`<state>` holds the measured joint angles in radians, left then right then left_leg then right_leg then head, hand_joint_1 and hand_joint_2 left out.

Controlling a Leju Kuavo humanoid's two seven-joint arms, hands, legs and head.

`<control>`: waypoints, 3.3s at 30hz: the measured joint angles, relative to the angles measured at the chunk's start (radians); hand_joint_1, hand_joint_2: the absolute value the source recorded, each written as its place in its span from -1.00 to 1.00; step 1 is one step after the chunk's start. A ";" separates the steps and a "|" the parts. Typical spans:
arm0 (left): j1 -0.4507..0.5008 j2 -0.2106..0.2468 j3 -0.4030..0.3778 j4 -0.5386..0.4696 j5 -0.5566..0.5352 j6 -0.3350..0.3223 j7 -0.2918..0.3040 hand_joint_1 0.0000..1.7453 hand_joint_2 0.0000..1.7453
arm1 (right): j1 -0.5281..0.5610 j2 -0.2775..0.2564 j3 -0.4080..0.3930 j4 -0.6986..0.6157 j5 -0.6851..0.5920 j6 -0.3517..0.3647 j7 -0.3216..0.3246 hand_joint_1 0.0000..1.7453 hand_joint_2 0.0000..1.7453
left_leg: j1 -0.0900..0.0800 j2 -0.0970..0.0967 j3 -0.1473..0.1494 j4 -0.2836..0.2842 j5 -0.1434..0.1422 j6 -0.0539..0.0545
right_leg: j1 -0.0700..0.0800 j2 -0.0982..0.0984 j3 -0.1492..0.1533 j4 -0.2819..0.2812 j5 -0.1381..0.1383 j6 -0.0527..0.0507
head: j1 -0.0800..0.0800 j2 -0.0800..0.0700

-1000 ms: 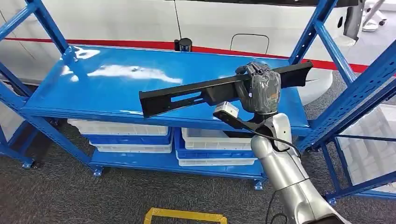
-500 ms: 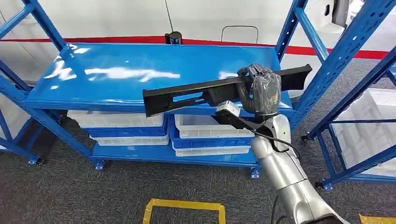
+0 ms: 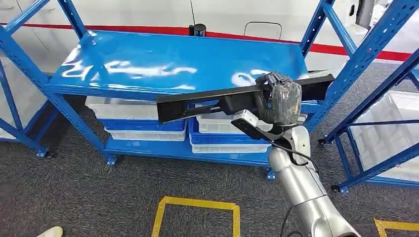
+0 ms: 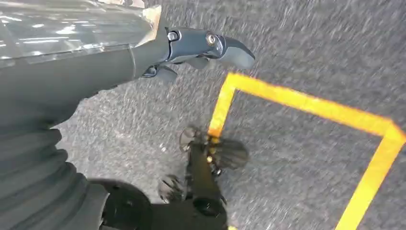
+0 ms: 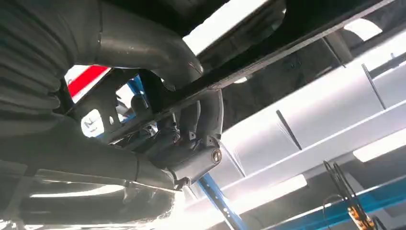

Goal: Take the parts from the cabinet and place them on the table.

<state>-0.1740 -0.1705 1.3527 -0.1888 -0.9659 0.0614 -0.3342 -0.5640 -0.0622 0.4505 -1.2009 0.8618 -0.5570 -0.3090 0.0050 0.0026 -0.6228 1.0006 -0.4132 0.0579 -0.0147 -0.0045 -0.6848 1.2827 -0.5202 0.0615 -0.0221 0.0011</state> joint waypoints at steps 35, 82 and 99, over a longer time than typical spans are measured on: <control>0.002 0.006 -0.003 -0.001 0.031 -0.010 -0.010 -1.00 1.00 | 0.198 -0.015 -0.172 -0.128 -0.032 -0.048 -0.033 1.00 1.00 | -0.005 0.005 -0.042 0.000 0.051 -0.023 | 0.004 0.003 0.237 -0.315 -0.022 -0.015 | -0.006 0.000; 0.002 0.006 0.001 -0.002 0.082 0.002 -0.030 -1.00 1.00 | 0.280 0.058 -0.246 -0.142 -0.039 -0.062 -0.069 1.00 1.00 | 0.014 -0.012 0.083 0.037 -0.094 -0.063 | -0.001 -0.003 0.074 -0.267 0.099 -0.026 | -0.019 0.000; 0.006 0.003 0.001 -0.003 0.105 -0.002 -0.045 -1.00 1.00 | 0.272 0.052 -0.259 -0.171 -0.098 -0.054 -0.083 1.00 1.00 | 0.006 0.070 -0.036 0.011 0.046 -0.040 | 0.018 -0.032 0.220 -0.316 -0.014 -0.044 | -0.005 0.000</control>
<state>-0.1679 -0.1679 1.3539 -0.1915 -0.8606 0.0599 -0.3788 -0.2918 -0.0099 0.1915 -1.3714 0.7633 -0.6111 -0.3922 0.0113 0.0730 -0.6583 1.0120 -0.3668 0.0175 0.0031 -0.0364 -0.4643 0.9664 -0.5344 0.0176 -0.0271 0.0011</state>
